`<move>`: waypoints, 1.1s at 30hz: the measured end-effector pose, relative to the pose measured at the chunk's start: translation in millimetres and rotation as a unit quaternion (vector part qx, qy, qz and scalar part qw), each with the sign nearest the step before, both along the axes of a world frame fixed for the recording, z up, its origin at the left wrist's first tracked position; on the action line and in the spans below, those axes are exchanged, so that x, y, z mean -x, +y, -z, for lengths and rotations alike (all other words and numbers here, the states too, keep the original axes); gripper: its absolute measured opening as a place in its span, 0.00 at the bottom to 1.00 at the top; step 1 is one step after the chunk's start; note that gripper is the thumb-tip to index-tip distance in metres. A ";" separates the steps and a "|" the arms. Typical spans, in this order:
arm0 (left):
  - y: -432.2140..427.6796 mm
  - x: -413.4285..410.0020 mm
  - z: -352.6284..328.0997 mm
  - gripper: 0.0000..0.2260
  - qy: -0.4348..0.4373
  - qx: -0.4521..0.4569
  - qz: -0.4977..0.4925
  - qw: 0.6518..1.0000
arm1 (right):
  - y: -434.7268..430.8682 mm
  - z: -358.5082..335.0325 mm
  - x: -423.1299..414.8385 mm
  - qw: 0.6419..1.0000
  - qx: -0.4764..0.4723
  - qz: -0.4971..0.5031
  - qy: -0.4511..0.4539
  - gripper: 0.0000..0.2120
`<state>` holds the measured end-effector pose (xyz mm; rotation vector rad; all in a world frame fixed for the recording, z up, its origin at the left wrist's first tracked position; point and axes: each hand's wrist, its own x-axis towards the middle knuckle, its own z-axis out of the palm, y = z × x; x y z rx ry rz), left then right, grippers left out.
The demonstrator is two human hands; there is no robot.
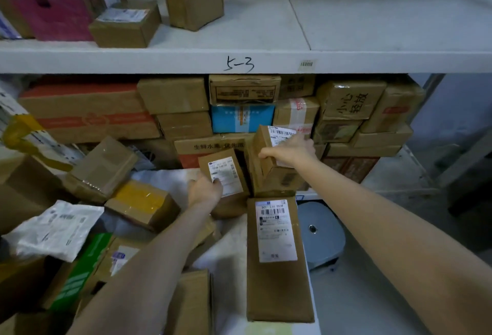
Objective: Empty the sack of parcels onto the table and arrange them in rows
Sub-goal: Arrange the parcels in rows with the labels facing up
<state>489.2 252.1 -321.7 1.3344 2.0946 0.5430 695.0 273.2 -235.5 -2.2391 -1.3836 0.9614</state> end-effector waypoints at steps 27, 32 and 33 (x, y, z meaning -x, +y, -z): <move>-14.5 47.2 5.4 0.63 0.131 0.279 0.232 0.923 | 4.5 -8.9 54.0 0.987 -0.089 -0.025 -0.134 0.56; -52.7 48.6 19.0 0.54 0.234 0.191 0.242 0.922 | -9.8 -6.7 86.0 0.994 -0.098 -0.029 -0.036 0.55; -54.0 52.5 15.2 0.50 0.226 0.154 0.223 0.936 | -12.2 -6.4 89.3 0.994 -0.106 -0.019 -0.018 0.54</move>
